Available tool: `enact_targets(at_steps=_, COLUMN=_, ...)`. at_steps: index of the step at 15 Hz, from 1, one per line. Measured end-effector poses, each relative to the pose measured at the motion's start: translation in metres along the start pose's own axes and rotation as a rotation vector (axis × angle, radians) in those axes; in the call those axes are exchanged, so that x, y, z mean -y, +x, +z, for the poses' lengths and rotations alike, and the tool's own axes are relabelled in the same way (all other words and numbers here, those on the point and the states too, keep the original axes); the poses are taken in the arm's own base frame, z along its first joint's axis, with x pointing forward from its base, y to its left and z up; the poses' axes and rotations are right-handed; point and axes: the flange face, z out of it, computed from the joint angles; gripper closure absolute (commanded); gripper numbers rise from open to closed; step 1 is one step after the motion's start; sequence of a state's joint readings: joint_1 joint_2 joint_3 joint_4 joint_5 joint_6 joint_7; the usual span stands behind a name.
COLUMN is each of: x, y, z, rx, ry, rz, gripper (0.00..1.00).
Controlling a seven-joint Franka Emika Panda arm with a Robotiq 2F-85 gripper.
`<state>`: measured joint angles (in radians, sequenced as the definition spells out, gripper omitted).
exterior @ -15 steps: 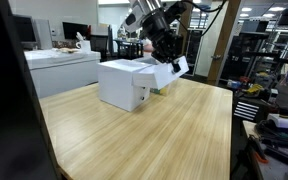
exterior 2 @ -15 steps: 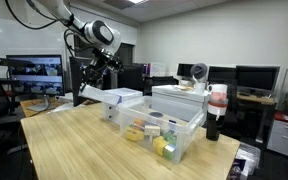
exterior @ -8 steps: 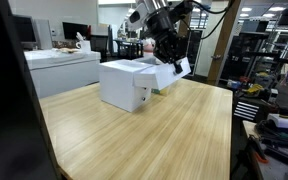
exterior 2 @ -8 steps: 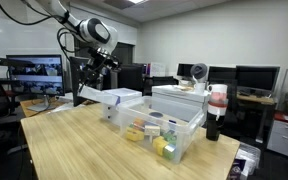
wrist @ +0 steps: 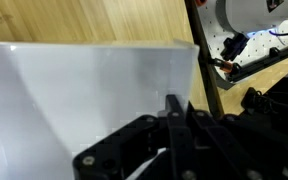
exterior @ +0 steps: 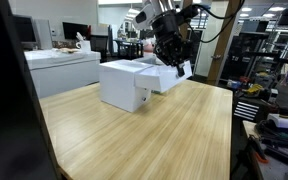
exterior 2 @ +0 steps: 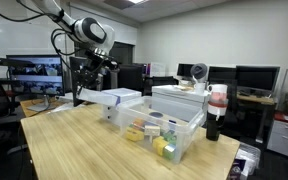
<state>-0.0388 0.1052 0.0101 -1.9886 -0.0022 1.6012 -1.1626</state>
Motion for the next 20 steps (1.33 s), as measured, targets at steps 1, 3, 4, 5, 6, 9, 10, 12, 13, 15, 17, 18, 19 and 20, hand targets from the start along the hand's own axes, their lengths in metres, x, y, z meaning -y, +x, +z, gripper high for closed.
enact_targets(at_steps=1, x=0.0, y=-0.003, z=0.002, rx=0.0, ry=-0.003, rz=-0.017, gripper=0.99)
enact_targets(at_steps=3, x=-0.001, y=-0.01, z=0.004, rx=-0.002, ry=-0.007, rz=-0.051, gripper=0.99)
enact_targets(at_steps=4, x=-0.002, y=-0.014, z=0.005, rx=-0.005, ry=-0.011, rz=-0.074, gripper=0.99)
enact_targets(at_steps=5, x=-0.003, y=-0.016, z=0.006, rx=-0.006, ry=-0.014, rz=-0.088, gripper=0.99)
enact_targets(at_steps=6, x=-0.003, y=-0.019, z=0.006, rx=-0.005, ry=-0.019, rz=-0.106, gripper=0.99)
enact_targets(at_steps=9, x=-0.005, y=-0.025, z=0.008, rx=0.006, ry=-0.033, rz=-0.156, gripper=0.99)
enact_targets(at_steps=10, x=-0.005, y=-0.027, z=0.009, rx=0.012, ry=-0.04, rz=-0.172, gripper=0.99)
enact_targets(at_steps=12, x=-0.005, y=-0.029, z=0.011, rx=0.027, ry=-0.053, rz=-0.204, gripper=0.99)
enact_targets(at_steps=13, x=-0.005, y=-0.031, z=0.012, rx=0.035, ry=-0.065, rz=-0.221, gripper=0.99)
enact_targets(at_steps=15, x=-0.004, y=-0.034, z=0.015, rx=0.051, ry=-0.083, rz=-0.251, gripper=0.99)
enact_targets(at_steps=17, x=-0.003, y=-0.037, z=0.017, rx=0.065, ry=-0.102, rz=-0.277, gripper=0.99)
enact_targets(at_steps=18, x=-0.002, y=-0.038, z=0.018, rx=0.07, ry=-0.109, rz=-0.287, gripper=0.99)
enact_targets(at_steps=19, x=-0.002, y=-0.039, z=0.018, rx=0.074, ry=-0.116, rz=-0.294, gripper=0.99)
enact_targets(at_steps=20, x=-0.001, y=-0.04, z=0.018, rx=0.075, ry=-0.122, rz=-0.298, gripper=0.99)
